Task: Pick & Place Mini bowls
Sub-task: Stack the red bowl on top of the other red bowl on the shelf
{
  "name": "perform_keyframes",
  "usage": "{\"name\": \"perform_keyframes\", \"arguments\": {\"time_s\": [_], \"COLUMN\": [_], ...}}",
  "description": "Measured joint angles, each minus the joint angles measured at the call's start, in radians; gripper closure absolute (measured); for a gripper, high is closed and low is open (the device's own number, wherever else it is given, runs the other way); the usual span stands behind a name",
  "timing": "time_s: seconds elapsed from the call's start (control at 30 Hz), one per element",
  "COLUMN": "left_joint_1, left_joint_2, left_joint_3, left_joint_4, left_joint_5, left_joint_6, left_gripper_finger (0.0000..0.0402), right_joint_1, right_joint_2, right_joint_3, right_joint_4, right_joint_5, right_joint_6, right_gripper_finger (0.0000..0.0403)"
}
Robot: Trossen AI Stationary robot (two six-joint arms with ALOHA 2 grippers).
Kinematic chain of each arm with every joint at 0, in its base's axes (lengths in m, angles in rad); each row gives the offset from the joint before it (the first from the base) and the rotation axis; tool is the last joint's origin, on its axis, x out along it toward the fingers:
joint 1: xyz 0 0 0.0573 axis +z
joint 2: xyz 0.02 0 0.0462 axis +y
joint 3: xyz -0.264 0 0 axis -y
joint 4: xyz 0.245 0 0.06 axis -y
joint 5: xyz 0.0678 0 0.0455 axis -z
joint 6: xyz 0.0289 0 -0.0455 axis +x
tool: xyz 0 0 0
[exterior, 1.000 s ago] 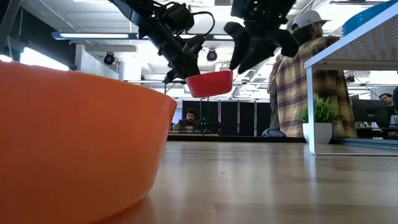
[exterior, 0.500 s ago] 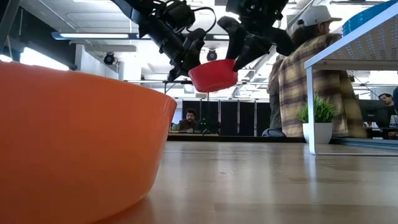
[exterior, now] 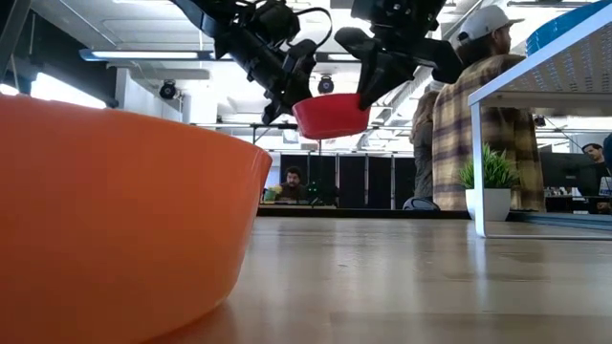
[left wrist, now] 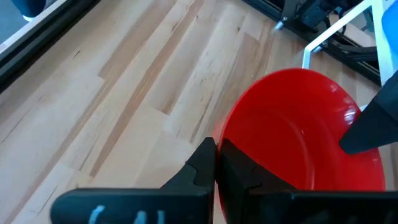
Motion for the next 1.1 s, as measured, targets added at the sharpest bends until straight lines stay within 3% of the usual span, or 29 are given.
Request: {"name": "perform_keyframes", "arguments": {"time_s": [0.17,0.43,0.6,0.8,1.1], "left_joint_1": [0.0,0.003,0.001,-0.016,-0.043], "left_joint_2": [0.0,-0.039,-0.099,-0.18,-0.322], "left_joint_3": [0.0,0.0,-0.005,-0.12,-0.467], "left_joint_4": [0.014,0.022,0.017,0.171,0.568], "left_joint_5": [0.006,-0.006,-0.057,-0.092,-0.144], "left_joint_6": [-0.013,0.071,0.13,0.154,0.115], "left_gripper_finger": [0.0385,0.0278,0.025,0.027,0.0362], "right_joint_1": [0.0,-0.019,-0.037,-0.047,-0.033], "right_joint_2": [0.0,0.0,0.0,-0.002,-0.102], "right_joint_3": [0.0,-0.001,0.0,0.0,0.001], "right_joint_4": [-0.001,0.002,-0.003,-0.018,-0.104], "right_joint_5": [-0.016,-0.036,-0.05,-0.071,-0.075], "right_joint_6": [0.016,0.086,0.112,0.152,0.293], "right_gripper_finger": [0.0398,0.0402,0.0402,0.0402,0.0402]}}
